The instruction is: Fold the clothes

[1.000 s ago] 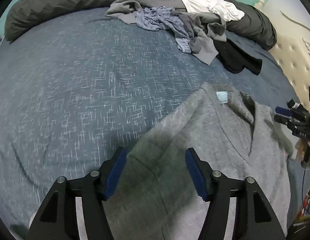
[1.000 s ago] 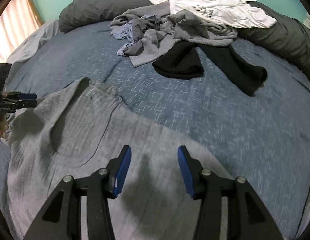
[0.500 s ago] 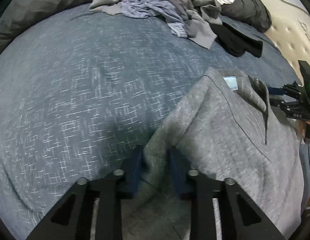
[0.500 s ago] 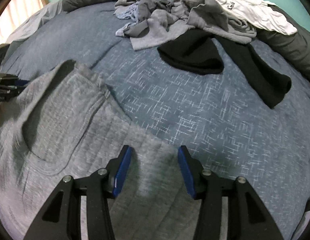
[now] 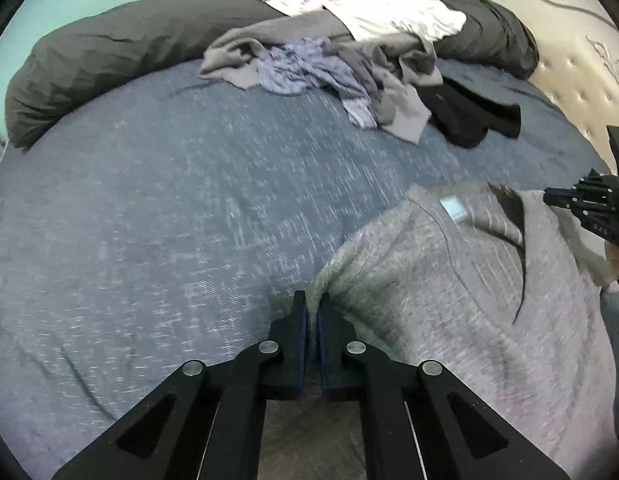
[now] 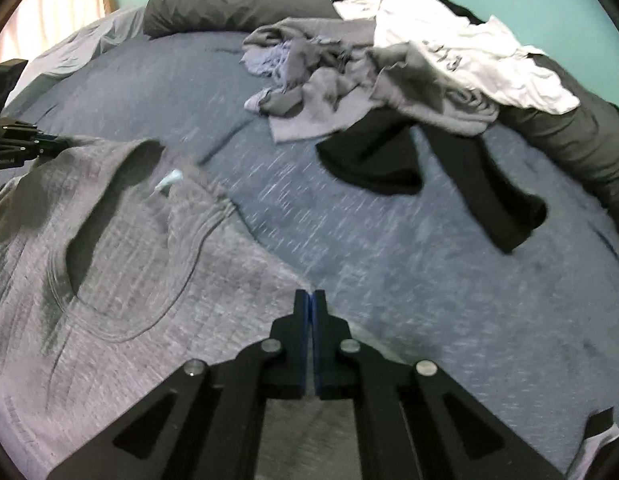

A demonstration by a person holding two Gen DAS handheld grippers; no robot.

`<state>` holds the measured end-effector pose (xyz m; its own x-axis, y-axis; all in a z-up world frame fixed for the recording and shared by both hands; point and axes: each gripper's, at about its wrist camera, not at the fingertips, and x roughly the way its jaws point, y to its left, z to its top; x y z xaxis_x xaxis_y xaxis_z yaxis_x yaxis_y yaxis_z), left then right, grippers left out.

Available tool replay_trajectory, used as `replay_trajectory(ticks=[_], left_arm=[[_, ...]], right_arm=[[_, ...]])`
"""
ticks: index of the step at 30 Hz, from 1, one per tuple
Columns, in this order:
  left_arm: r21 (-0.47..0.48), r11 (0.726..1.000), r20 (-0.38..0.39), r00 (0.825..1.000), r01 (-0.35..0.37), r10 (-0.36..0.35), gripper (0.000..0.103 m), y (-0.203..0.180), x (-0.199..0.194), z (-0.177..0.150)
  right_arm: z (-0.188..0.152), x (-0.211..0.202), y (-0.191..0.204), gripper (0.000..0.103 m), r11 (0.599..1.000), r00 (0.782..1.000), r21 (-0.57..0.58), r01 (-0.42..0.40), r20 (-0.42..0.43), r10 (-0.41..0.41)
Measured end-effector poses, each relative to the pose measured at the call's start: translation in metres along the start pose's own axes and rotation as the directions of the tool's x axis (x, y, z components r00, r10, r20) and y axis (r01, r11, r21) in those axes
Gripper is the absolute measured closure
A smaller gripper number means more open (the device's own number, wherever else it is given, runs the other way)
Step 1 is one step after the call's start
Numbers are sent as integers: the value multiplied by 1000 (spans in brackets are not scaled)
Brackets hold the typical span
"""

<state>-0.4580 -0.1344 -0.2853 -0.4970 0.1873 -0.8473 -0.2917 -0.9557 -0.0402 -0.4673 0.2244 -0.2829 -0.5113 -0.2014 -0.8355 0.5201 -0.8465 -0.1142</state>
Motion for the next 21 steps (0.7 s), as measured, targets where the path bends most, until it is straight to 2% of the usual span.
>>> replay_trajectory(ticks=[6,13,18,21], left_arm=[[-3,998,26,998,-56,56,99,3,-13,16],[-19,997,85,993,-80,81,99,6,-19,48],[-23,995,101,990,-97,99,99,9,-12,78],[-35,994,83,991,-100,102,99,14,3,86]], right_arm=[[18,-26,-15,102,996,994,13,84,64,-84],[35,-29,-33,102,984,980,46,171,99,-175],[56,-29,-53,103,966,960,100,239,125,-251],[71,-27,-74,103,956,955,163,245,128,-267]])
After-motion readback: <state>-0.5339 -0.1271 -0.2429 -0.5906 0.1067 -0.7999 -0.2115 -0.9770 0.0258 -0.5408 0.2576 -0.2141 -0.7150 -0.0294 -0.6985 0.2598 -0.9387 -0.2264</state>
